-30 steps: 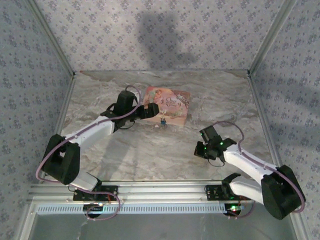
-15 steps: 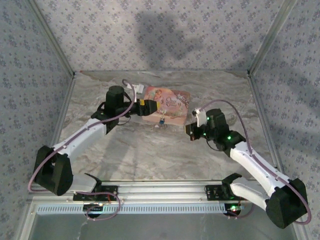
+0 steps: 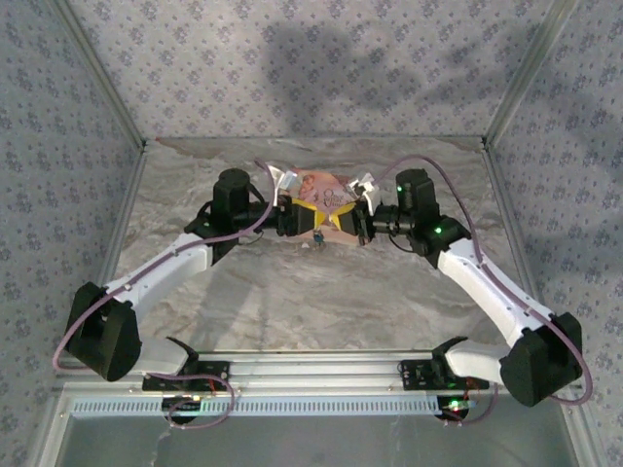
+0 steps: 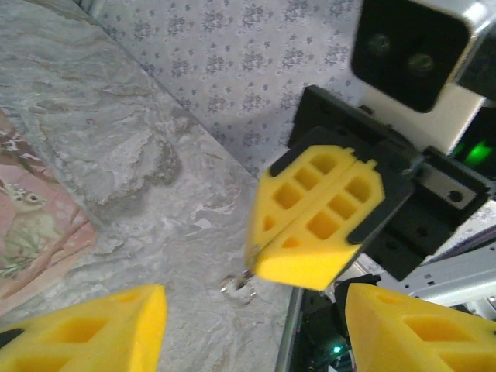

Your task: Unlock the padlock with the key

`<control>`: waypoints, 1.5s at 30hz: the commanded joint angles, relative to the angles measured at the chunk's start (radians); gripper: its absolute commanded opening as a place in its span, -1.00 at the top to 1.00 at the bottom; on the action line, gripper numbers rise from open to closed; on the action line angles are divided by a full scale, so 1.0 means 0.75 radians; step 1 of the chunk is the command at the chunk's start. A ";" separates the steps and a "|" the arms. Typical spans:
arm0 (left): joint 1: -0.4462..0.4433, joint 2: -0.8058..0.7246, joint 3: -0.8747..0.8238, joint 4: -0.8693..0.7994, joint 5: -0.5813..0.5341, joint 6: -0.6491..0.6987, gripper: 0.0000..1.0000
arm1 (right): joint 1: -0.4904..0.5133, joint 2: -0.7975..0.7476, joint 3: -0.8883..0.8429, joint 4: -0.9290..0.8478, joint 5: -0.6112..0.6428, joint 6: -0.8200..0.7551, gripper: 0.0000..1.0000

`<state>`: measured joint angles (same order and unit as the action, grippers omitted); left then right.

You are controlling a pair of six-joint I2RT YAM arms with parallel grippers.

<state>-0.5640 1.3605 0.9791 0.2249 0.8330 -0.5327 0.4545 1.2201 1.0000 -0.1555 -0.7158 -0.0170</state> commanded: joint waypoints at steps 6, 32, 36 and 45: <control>-0.023 0.025 0.060 0.080 0.047 0.000 -0.06 | 0.031 0.026 0.047 0.021 -0.084 -0.020 1.00; -0.048 0.027 0.071 0.074 -0.014 0.003 1.00 | -0.034 0.003 -0.083 0.280 -0.162 0.276 0.34; -0.048 0.028 0.069 0.078 -0.019 0.002 1.00 | -0.026 0.027 -0.087 0.289 -0.188 0.292 0.31; -0.048 0.024 0.065 0.078 -0.052 -0.001 1.00 | -0.005 0.074 -0.089 0.285 -0.205 0.303 0.31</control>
<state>-0.5911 1.3914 1.0058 0.2470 0.7982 -0.5282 0.4366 1.2606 0.9443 0.0528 -0.8364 0.1951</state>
